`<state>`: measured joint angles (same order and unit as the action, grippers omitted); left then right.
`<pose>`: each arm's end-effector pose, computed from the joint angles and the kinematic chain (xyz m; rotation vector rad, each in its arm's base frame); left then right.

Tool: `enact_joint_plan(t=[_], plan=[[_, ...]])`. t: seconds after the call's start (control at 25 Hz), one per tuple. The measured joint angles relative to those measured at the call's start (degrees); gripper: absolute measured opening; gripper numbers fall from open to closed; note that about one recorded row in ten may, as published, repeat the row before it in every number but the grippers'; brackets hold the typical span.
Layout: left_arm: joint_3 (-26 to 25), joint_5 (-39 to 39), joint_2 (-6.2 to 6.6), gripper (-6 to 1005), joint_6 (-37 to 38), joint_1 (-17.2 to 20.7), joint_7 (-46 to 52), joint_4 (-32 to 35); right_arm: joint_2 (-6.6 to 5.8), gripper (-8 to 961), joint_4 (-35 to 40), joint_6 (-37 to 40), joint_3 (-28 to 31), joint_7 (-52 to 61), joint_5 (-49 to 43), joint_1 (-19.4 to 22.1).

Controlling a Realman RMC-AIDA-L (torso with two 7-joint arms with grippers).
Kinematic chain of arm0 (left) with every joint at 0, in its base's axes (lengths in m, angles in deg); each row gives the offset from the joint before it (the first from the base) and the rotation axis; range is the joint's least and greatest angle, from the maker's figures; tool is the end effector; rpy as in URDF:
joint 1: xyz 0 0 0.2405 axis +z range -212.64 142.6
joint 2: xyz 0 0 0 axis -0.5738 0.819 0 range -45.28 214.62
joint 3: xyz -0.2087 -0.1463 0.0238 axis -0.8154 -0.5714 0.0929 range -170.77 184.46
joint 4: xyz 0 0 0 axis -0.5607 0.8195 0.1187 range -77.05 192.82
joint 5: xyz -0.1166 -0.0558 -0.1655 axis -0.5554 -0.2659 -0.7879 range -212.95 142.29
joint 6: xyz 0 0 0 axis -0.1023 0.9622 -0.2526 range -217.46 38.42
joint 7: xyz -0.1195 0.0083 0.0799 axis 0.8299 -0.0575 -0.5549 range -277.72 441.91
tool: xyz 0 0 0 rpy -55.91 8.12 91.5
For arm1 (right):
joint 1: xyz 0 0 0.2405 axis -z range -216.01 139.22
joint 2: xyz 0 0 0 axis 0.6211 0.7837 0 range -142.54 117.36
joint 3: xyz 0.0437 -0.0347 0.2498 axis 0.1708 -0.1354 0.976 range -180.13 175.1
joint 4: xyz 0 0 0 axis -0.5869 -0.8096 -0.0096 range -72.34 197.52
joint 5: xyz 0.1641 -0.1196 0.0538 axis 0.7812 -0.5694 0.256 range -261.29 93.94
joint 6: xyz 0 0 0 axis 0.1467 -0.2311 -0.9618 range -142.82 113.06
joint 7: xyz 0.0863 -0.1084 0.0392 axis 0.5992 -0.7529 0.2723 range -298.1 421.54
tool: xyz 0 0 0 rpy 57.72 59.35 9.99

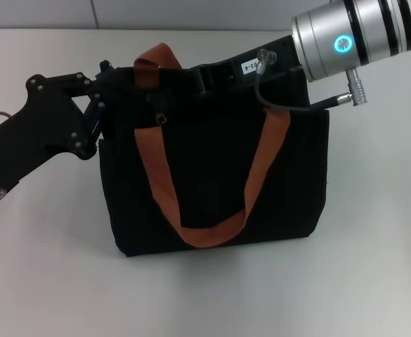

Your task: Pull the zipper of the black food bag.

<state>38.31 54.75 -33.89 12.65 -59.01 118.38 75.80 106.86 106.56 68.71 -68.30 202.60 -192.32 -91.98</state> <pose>-0.2706 0.2832 0.0130 -2.2054 -0.0635 -1.1778 0.0758 0.3871 -0.0443 2.6961 -1.2504 -0.4290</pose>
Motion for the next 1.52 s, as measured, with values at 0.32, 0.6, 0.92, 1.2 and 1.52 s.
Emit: enact_joint_plan(t=[0.32,0.6,0.92,1.2,1.52], plan=[[0.00,0.00,0.00,54,0.17,0.06,-0.04,0.01,0.00,55,0.56,-0.15,-0.47,0.27,0.01,0.07],[0.00,0.00,0.00,56,0.20,0.09,-0.07,0.02,0.00,-3,2.60,-0.10,-1.52,1.23,-0.60,-0.12],[-1.26,0.02,0.03,57,0.36,0.41,-0.08,0.01,0.07,1,9.80,-2.14,-5.71,6.32,-4.56,1.75],[-1.48,-0.02,0.17,59,0.55,0.53,-0.08,0.02,0.14,1,16.73,-3.34,-8.40,11.39,-8.43,4.10],[-1.50,-0.34,0.18,60,0.60,0.52,-0.07,0.02,0.17,6,19.11,-3.29,-8.66,12.36,-8.95,5.49]])
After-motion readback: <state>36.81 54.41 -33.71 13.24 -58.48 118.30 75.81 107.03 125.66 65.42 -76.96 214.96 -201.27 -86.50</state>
